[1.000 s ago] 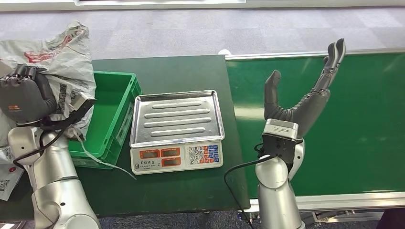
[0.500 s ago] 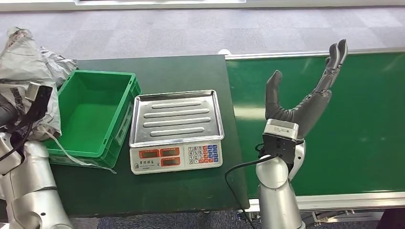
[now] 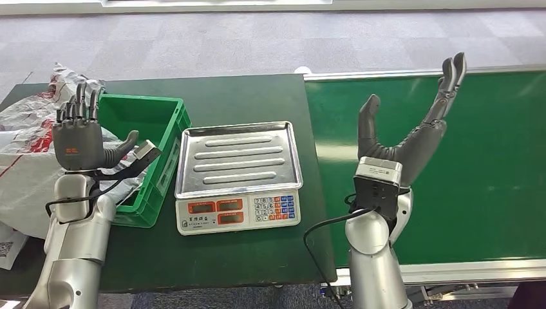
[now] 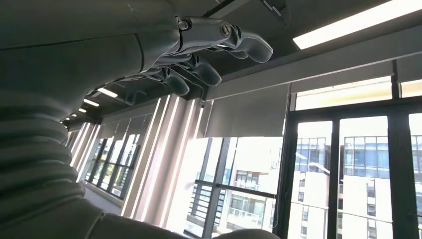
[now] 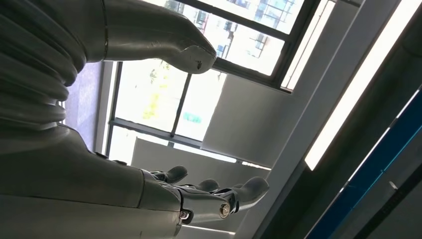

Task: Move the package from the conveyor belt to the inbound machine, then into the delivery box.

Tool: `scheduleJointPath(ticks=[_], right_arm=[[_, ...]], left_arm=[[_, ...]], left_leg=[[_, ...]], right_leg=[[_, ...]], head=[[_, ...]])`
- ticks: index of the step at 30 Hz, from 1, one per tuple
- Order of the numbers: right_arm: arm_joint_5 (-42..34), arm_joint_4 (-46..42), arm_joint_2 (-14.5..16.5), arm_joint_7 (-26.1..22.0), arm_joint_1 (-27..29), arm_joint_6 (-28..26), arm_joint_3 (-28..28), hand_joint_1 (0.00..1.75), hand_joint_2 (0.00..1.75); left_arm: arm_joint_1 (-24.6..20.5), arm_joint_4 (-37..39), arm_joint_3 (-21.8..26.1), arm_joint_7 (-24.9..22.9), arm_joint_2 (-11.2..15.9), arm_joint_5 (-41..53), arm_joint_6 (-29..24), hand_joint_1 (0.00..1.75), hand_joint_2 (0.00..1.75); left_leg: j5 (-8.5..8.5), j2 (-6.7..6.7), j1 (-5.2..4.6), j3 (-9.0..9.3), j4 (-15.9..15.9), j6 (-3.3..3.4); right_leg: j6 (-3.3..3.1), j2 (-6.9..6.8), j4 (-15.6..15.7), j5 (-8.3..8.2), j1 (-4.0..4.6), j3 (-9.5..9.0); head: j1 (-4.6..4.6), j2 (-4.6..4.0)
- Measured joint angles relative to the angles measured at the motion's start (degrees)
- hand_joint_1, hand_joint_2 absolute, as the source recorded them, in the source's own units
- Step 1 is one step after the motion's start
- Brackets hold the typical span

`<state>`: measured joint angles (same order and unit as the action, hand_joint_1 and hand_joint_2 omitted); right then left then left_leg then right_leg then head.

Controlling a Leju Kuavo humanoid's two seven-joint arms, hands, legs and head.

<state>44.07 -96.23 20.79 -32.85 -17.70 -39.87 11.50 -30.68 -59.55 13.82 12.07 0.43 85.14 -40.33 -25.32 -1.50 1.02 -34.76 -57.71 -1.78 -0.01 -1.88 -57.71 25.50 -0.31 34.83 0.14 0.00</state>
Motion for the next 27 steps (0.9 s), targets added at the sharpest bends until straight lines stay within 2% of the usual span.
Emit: scheduleJointPath(ticks=[7,9,12,14,16,18,20,23,25,26,27], right_arm=[[-0.2,0.0,0.0,0.1,0.0,0.0,0.0,0.0,1.75],[-0.1,0.1,0.0,0.1,0.0,0.0,0.0,0.0,1.75],[-0.1,0.3,0.0,0.1,0.0,0.0,0.0,0.0,1.75],[-0.1,0.4,0.0,0.1,0.0,0.0,0.0,0.0,1.75],[-0.1,0.4,0.0,0.1,0.0,0.0,0.0,0.0,1.75],[-0.1,0.5,0.0,0.1,-0.1,0.0,0.0,0.0,1.75],[-0.1,0.7,0.0,0.2,-0.1,0.0,0.0,0.0,1.75],[-1.1,0.9,0.0,-0.4,-0.1,0.0,0.0,0.0,1.75],[-4.0,0.7,0.0,-2.5,0.1,0.0,0.0,0.0,1.75],[-6.5,0.4,0.0,-4.0,0.4,0.0,-0.1,0.0,1.31],[-7.7,0.2,-0.1,-4.7,0.6,0.0,-0.1,0.0,1.16]], left_arm=[[0.0,-2.5,9.6,7.4,-3.3,-1.3,0.0,0.0,0.0],[-0.3,-3.3,12.7,12.8,-4.6,-2.9,0.0,0.0,0.0],[-1.8,-4.7,20.0,23.7,-7.6,-6.5,0.0,0.0,0.0],[-2.6,-5.4,24.2,27.0,-9.3,-7.8,0.0,0.0,0.0],[-3.0,-5.8,26.6,27.6,-10.3,-8.2,0.0,0.0,0.0],[-3.2,-6.4,27.9,27.9,-10.9,-10.3,0.0,0.0,0.87],[-3.0,-7.9,27.9,28.1,-11.6,-16.8,0.0,0.0,1.75],[-2.0,-11.2,24.8,28.1,-12.2,-34.9,0.3,0.0,1.75],[0.0,-13.8,19.0,27.7,-12.1,-51.5,3.6,0.0,1.75],[1.6,-15.4,14.7,27.1,-11.9,-60.5,7.6,0.0,1.75],[2.3,-16.1,12.4,26.7,-11.8,-65.1,9.8,0.0,1.75]], left_leg=[[0.01,0.0,0.05,0.01,0.0,-0.03],[0.02,0.0,0.05,0.0,0.0,-0.03],[0.02,0.01,0.02,0.01,0.0,-0.03],[0.01,0.0,0.0,0.02,0.0,-0.03],[0.01,0.02,-0.01,0.02,0.0,-0.03],[0.02,0.05,0.01,0.01,0.0,-0.03],[0.01,0.02,0.02,0.01,0.0,-0.03],[0.01,0.01,0.01,0.05,0.0,-0.03],[0.01,0.04,0.01,0.06,0.0,-0.03],[0.01,0.1,0.01,0.05,0.0,-0.03],[0.01,0.13,0.01,0.04,0.0,-0.03]], right_leg=[[-0.03,0.0,0.0,0.02,0.02,0.0],[-0.03,0.0,0.0,0.01,0.03,-0.01],[-0.02,0.0,0.0,0.01,0.04,-0.02],[-0.02,0.0,0.0,0.01,0.03,-0.02],[-0.02,-0.02,0.0,0.01,0.02,-0.02],[-0.02,-0.04,0.0,0.01,0.02,-0.02],[-0.02,-0.02,0.0,0.01,0.03,-0.02],[-0.02,0.0,0.0,0.01,0.02,0.01],[-0.01,-0.03,0.0,0.02,0.02,0.02],[0.02,-0.09,0.0,0.05,0.02,0.0],[0.03,-0.12,0.0,0.06,0.03,-0.01]], head=[[0.01,0.0],[0.0,0.0],[0.01,0.0],[0.01,0.0],[0.0,0.0],[0.0,0.0],[0.01,0.0],[0.0,0.0],[-0.01,0.0],[-0.02,0.0],[-0.03,0.0]])
